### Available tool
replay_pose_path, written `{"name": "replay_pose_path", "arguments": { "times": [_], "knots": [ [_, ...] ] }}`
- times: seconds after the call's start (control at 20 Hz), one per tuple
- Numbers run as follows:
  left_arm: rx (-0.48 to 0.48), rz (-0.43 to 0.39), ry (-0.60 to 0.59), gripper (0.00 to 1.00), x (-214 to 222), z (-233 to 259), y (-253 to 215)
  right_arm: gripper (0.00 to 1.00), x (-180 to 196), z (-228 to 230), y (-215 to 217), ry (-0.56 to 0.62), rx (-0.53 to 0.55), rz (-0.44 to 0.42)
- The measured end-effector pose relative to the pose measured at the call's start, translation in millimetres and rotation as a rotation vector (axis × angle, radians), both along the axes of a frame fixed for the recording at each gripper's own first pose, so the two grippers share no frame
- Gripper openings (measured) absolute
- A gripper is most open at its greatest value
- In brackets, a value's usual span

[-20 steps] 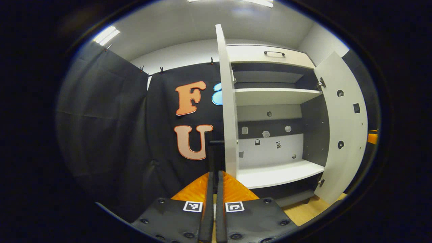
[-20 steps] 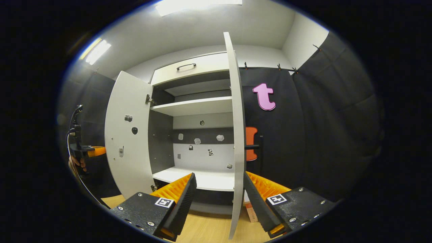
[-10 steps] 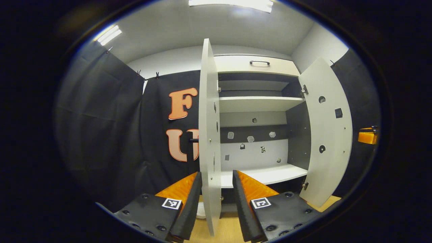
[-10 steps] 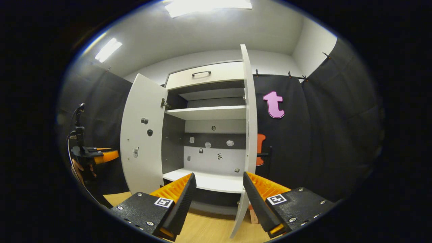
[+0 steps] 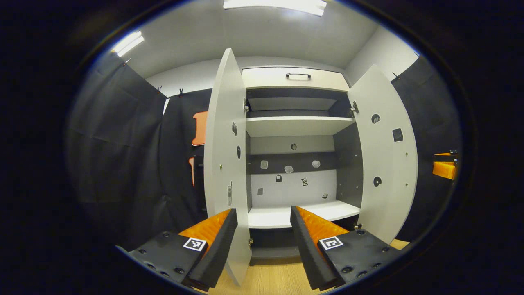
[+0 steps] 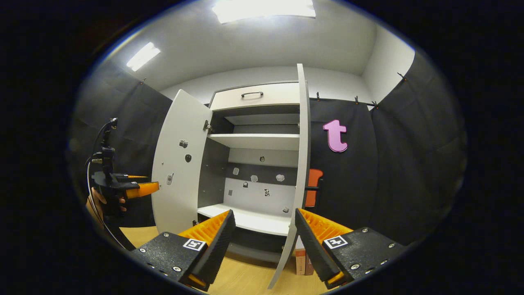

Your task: Open the right door of the double-door shoe cabinet with the right hand, and open the left door with the left hand.

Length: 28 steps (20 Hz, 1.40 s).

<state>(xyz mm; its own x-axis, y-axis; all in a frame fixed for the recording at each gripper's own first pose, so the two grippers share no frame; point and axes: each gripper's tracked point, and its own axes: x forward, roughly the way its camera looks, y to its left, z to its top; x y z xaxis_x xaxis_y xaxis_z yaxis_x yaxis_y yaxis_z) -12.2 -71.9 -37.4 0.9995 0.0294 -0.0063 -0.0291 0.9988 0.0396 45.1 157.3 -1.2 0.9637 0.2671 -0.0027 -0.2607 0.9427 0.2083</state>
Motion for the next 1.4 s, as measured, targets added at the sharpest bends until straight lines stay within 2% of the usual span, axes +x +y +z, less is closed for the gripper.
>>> {"name": "replay_pose_path", "arguments": {
  "times": [0.05,0.1,0.2,0.75,1.4],
  "knots": [
    [-0.001,0.002,-0.005,0.86,1,2,-1,0.9,2,1,2,-0.002,0.003,0.004],
    [-0.003,0.004,-0.01,0.92,3,4,-2,0.9,1,1,1,-0.005,0.005,0.006],
    [-0.009,0.016,-0.021,0.95,4,8,-1,0.93,4,3,0,-0.014,0.009,0.004],
    [-0.002,0.037,-0.035,0.95,2,12,3,0.94,17,-4,7,-0.001,0.032,0.011],
    [0.012,0.032,-0.098,0.95,4,43,-6,0.94,24,2,8,-0.001,0.018,0.004]
  ]
}}
